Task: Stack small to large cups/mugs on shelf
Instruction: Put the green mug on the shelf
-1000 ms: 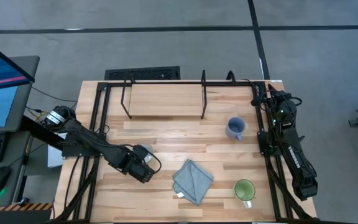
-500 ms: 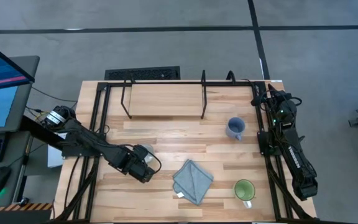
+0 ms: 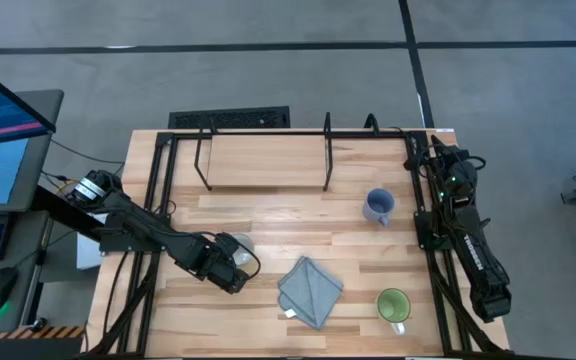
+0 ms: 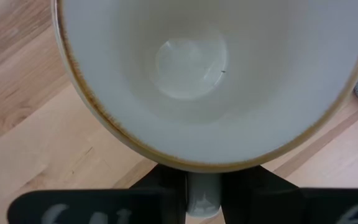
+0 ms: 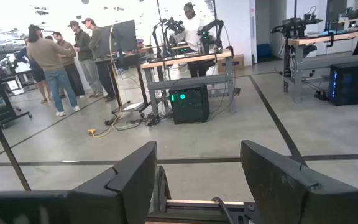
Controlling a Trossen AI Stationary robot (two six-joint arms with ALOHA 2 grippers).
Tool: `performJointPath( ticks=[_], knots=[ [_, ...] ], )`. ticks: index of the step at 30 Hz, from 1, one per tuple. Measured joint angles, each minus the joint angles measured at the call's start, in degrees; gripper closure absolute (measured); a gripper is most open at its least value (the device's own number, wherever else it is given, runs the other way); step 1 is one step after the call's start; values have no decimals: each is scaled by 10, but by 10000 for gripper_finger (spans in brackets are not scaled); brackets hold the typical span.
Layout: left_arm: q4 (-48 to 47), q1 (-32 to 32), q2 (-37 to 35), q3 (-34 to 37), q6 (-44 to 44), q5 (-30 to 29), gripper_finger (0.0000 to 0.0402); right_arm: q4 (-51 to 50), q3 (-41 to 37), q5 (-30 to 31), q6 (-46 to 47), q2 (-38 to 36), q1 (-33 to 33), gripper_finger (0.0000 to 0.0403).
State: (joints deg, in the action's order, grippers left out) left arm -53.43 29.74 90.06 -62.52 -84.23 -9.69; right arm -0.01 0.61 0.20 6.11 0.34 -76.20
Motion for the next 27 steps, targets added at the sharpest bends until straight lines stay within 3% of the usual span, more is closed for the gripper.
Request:
performJointPath(
  ticks=[27],
  knots=[
    [0,0,0,0,0,-1,344,0,0,-1,0,0,0,147]
  ],
)
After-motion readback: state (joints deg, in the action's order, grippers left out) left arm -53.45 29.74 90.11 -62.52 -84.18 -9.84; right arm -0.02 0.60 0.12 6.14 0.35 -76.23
